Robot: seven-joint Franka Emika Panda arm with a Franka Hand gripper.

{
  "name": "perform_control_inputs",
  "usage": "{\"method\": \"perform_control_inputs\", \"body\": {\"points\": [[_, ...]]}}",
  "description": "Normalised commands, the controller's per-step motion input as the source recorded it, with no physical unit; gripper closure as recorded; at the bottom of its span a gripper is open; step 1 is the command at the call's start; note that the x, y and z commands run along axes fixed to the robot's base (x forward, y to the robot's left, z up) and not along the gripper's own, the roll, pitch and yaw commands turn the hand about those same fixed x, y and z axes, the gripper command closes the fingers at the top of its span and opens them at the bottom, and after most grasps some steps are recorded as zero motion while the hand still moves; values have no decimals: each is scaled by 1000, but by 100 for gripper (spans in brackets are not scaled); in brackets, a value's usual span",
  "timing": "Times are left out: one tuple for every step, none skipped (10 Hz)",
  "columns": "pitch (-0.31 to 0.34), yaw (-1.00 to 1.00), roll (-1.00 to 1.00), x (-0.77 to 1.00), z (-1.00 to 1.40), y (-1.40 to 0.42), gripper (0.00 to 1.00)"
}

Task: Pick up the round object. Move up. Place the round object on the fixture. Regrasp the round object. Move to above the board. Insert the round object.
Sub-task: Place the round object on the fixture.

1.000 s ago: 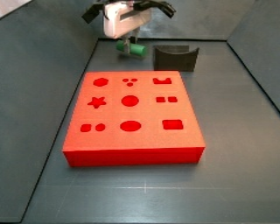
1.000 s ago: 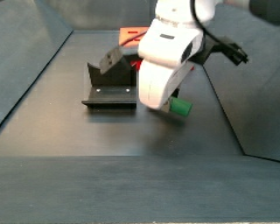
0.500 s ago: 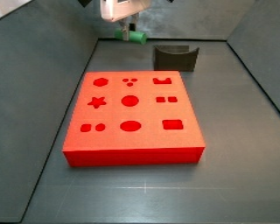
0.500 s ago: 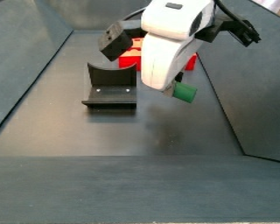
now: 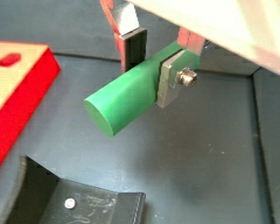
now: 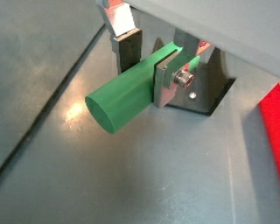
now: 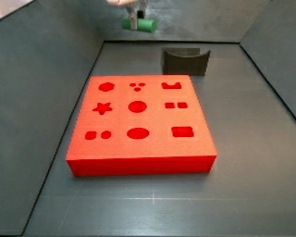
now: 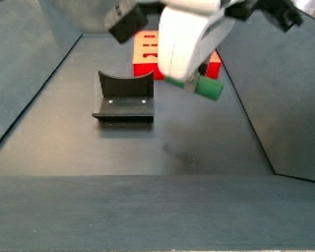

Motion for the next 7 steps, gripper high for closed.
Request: {"method": "perform_control_inputs", "body": {"points": [[80, 2, 95, -27, 1000, 1, 100], [89, 16, 110, -29, 1000, -7, 100], [97, 26, 121, -29, 901, -7, 100], [109, 35, 135, -25, 730, -7, 100], [113, 39, 140, -22, 647, -7, 100], [113, 36, 118, -12, 433, -3, 100], [112, 34, 106, -6, 346, 1, 100]]}}
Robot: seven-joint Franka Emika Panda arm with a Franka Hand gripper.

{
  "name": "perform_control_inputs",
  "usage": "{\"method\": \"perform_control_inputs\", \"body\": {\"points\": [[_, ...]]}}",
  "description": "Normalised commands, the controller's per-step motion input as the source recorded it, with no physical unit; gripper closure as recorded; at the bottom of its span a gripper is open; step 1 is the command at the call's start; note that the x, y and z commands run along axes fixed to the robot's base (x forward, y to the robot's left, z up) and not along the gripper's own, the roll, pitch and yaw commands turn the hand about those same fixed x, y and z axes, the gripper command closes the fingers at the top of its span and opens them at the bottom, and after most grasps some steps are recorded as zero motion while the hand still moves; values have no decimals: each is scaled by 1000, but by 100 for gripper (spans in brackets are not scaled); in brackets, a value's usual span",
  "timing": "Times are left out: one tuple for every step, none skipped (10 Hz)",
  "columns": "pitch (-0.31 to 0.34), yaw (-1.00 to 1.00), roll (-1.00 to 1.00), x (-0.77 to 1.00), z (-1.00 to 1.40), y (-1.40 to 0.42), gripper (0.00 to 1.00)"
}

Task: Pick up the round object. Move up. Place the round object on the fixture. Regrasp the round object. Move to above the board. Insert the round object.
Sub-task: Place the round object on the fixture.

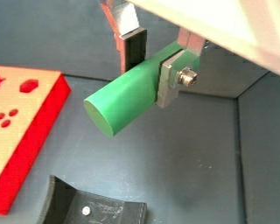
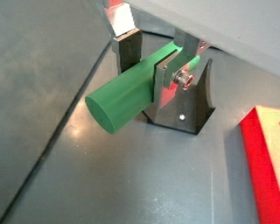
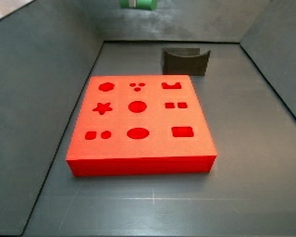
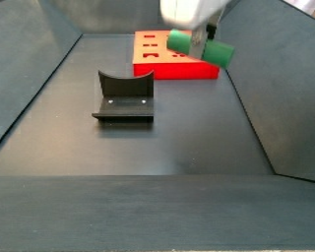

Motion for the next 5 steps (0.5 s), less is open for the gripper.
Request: {"method": "perform_control_inputs", "body": {"points": [[-15, -1000, -27, 1000, 389, -576, 100], [-8, -1000, -28, 1000, 272, -542, 100], [-4, -1000, -27, 1000, 227, -415, 100], [0, -1000, -29, 1000, 203, -347, 100], [6, -1000, -31, 1000, 147, -262, 100]]}}
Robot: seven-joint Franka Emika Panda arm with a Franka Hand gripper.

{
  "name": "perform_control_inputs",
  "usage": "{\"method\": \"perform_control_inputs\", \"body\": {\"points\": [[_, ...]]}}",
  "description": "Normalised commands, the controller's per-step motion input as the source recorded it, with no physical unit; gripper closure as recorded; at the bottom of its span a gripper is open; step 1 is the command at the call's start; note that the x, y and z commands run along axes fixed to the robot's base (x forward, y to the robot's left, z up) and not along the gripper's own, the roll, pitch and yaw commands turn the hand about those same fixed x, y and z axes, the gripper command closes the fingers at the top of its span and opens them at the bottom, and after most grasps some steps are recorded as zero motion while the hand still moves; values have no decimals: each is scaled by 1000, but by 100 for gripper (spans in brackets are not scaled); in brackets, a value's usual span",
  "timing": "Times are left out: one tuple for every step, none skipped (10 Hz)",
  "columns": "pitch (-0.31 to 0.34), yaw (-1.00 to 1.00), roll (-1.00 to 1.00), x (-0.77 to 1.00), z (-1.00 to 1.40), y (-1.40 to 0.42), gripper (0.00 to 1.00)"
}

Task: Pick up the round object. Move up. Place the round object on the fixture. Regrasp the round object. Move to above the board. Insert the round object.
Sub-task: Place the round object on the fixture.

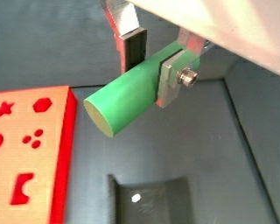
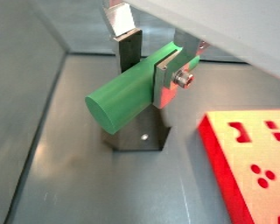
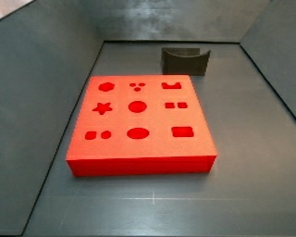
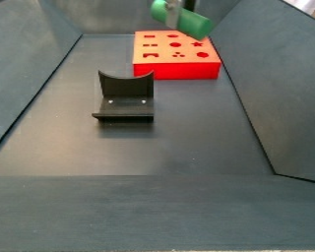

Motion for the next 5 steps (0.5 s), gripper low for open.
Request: {"method": "perform_control_inputs", "body": {"points": [[9, -1000, -33, 985, 106, -190, 100], [17, -1000, -37, 856, 59, -94, 100], [22, -1000, -40, 788, 45, -62, 100], [33, -1000, -49, 660, 21, -25, 100], [43, -1000, -58, 568, 16, -3, 100]]}}
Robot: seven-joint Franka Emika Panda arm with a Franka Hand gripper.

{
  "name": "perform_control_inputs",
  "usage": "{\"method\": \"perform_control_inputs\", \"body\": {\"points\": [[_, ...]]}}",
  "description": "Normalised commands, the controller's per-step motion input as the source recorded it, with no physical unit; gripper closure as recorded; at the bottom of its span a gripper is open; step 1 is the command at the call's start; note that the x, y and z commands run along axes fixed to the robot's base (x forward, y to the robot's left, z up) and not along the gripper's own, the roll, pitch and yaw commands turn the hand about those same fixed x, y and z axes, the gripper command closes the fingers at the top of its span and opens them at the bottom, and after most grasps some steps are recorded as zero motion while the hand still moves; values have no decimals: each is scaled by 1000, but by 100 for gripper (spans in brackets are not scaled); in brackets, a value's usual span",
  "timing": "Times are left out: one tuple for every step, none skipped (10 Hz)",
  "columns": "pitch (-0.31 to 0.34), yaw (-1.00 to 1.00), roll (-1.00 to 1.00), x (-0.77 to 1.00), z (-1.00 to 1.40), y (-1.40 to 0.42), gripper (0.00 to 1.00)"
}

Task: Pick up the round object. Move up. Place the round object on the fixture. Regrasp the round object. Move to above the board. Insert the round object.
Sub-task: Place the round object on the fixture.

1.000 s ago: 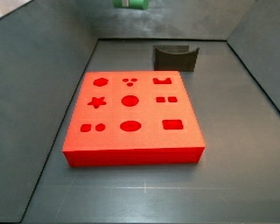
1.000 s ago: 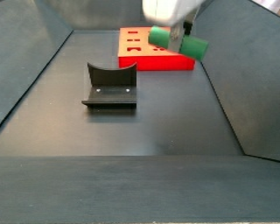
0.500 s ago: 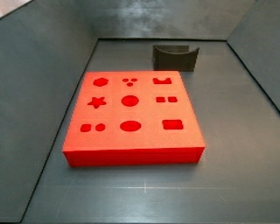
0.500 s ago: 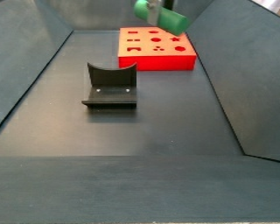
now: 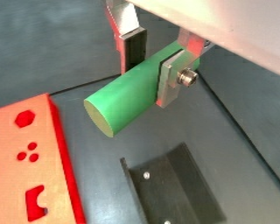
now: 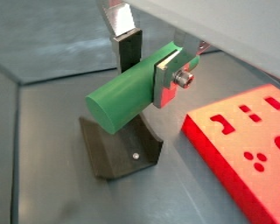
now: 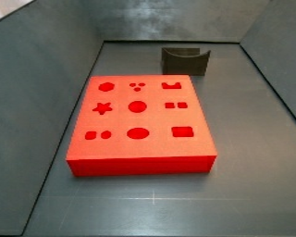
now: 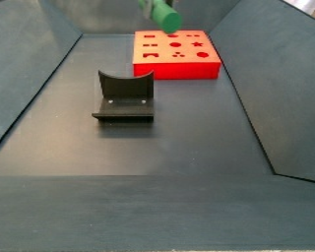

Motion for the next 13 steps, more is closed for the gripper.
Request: {"method": "perform_control_inputs", "body": {"points": [[59, -1000, -75, 449, 7, 11, 100], [65, -1000, -89, 364, 4, 13, 100], [68, -832, -104, 245, 3, 15, 100], [62, -676, -101, 189, 5, 16, 100], [51, -404, -96, 77, 4, 15, 100], [210, -163, -1000, 674, -421, 390, 100], [206, -96, -1000, 661, -419, 386, 100], [209, -103, -1000, 660, -292, 301, 100], [232, -117, -1000, 611, -92, 143, 100], [239, -127, -1000, 573, -59, 112, 100], [206, -145, -900, 493, -59, 85, 100], [157, -147, -684, 411, -33, 69, 100], [129, -140, -523, 347, -19, 64, 100]]}}
